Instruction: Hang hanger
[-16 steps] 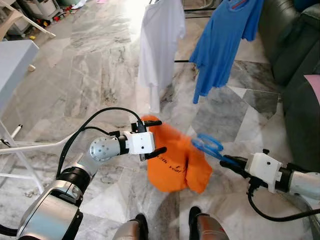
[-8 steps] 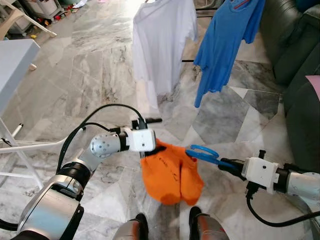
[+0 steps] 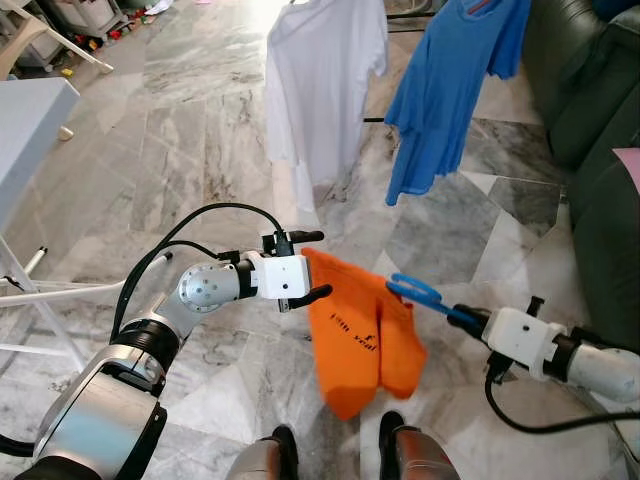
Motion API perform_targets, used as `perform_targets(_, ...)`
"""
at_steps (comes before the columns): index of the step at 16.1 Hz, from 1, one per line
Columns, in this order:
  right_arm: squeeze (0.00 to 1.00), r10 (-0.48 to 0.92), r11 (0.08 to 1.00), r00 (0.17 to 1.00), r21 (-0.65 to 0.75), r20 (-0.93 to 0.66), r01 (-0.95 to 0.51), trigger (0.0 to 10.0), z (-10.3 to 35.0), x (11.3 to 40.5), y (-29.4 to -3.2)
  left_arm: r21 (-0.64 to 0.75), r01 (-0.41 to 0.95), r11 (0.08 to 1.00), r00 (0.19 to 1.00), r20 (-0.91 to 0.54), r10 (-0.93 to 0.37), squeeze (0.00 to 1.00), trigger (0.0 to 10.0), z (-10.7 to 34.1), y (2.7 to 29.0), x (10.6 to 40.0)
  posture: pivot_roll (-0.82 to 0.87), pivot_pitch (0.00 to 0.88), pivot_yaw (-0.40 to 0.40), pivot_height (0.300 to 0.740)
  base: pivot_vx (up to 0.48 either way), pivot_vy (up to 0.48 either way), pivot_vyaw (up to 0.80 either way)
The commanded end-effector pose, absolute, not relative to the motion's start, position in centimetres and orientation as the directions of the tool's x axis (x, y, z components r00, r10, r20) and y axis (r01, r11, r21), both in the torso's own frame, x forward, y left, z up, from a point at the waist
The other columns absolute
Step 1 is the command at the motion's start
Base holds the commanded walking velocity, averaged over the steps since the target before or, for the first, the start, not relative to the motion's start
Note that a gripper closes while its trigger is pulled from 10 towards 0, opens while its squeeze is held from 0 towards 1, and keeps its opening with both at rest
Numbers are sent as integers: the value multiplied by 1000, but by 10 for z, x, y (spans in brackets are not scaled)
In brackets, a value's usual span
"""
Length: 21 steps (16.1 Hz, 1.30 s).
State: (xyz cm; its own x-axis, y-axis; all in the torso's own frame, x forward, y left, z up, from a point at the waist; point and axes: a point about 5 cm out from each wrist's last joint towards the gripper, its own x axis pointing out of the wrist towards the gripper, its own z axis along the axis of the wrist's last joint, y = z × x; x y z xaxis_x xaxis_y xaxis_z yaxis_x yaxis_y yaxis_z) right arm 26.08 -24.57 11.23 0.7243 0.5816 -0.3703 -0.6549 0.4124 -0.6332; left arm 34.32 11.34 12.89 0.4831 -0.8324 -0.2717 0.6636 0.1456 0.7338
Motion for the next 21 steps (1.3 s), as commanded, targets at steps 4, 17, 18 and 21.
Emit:
perform_targets(4,0,566,484,786,-672,-249,-561,10000,127,271,-245,735,666,124,491,-307,-815,0,10000,123,121,342,-154,284,136,740,0,0,0)
perform_targets(17,0,714,241,589,-657,-379,-715,10000,146,263,-229,701,713,-15,434,-458,-776,0,0,109,124,339,-160,289,157,740,0,0,0)
perform_targets(18,0,718,233,583,-658,-380,-716,10000,147,263,-228,682,731,-24,421,-478,-771,0,0,107,125,338,-160,287,157,740,0,0,0)
perform_targets(21,0,738,199,550,-652,-392,-732,10000,149,262,-223,656,753,-39,406,-511,-758,0,0,103,127,338,-161,283,157,740,0,0,0)
